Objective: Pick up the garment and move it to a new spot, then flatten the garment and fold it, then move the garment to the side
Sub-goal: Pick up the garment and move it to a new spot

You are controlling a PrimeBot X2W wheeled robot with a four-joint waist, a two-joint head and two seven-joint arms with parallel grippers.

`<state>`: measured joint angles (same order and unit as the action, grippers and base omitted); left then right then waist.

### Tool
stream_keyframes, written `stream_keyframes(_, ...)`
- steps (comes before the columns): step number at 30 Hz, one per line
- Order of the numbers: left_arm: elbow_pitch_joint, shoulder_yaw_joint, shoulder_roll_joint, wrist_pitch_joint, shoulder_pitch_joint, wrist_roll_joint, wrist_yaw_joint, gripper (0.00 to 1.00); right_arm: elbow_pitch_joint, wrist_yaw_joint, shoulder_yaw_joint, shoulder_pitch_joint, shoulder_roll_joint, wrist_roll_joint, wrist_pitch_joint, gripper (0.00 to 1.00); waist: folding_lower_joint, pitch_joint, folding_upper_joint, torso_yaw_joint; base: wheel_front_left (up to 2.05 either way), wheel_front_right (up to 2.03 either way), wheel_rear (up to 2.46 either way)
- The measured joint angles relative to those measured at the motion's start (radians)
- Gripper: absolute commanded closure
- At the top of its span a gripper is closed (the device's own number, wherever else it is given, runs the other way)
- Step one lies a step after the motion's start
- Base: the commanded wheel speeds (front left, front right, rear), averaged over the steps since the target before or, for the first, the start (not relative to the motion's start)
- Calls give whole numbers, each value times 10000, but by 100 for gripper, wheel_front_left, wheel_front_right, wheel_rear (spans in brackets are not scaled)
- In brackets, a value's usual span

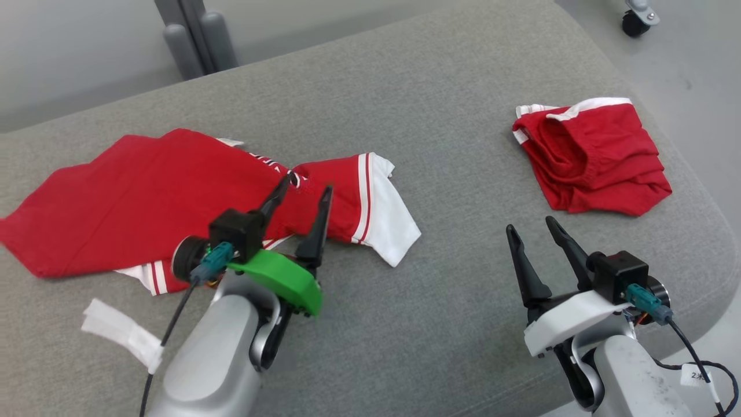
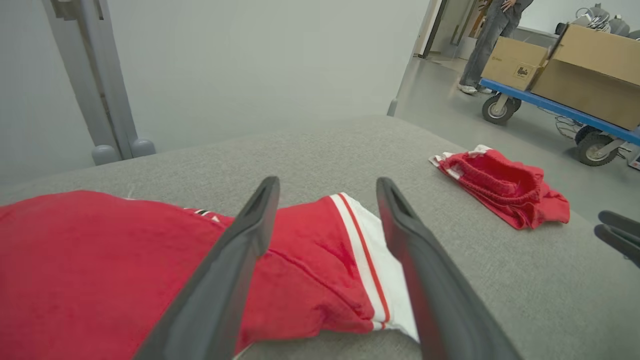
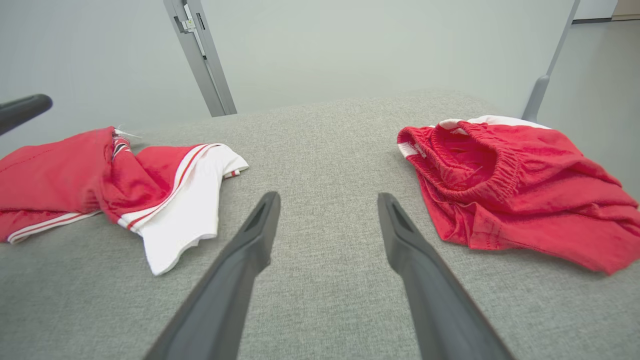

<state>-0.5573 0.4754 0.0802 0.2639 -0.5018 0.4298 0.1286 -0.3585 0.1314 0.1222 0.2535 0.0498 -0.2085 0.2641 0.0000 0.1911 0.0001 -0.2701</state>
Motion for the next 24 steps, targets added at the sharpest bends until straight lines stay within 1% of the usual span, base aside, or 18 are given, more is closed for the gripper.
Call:
stream_keyframes(2, 61, -537, 54, 0, 307, -144, -65, 0, -13, 0, -86, -38, -4, 79, 0, 0, 0, -69, 0, 161, 0, 0, 0)
stream_keyframes(6, 410, -1532, 196, 0, 1152, -761, -240, 0, -117, 0, -244, -153, -4, 161, 0, 0, 0, -238, 0, 540, 0, 0, 0)
stream_keyframes(16, 1335, -3670, 182, 0, 3562, -1969, -305, 0, -408, 0, -493, -766, -6, 276, 0, 0, 0, -969, 0, 1351, 0, 0, 0)
stream_keyframes(20, 1753, -4307, 8, 0, 4524, -2385, -314, 0, -510, 0, -437, -979, -8, 297, 0, 0, 0, -1284, 0, 1582, 0, 0, 0)
stream_keyframes(24, 1908, -4688, -128, 0, 5219, -2591, -311, 0, -700, 0, -345, -1252, -8, 341, 0, 0, 0, -1520, 0, 1738, 0, 0, 0)
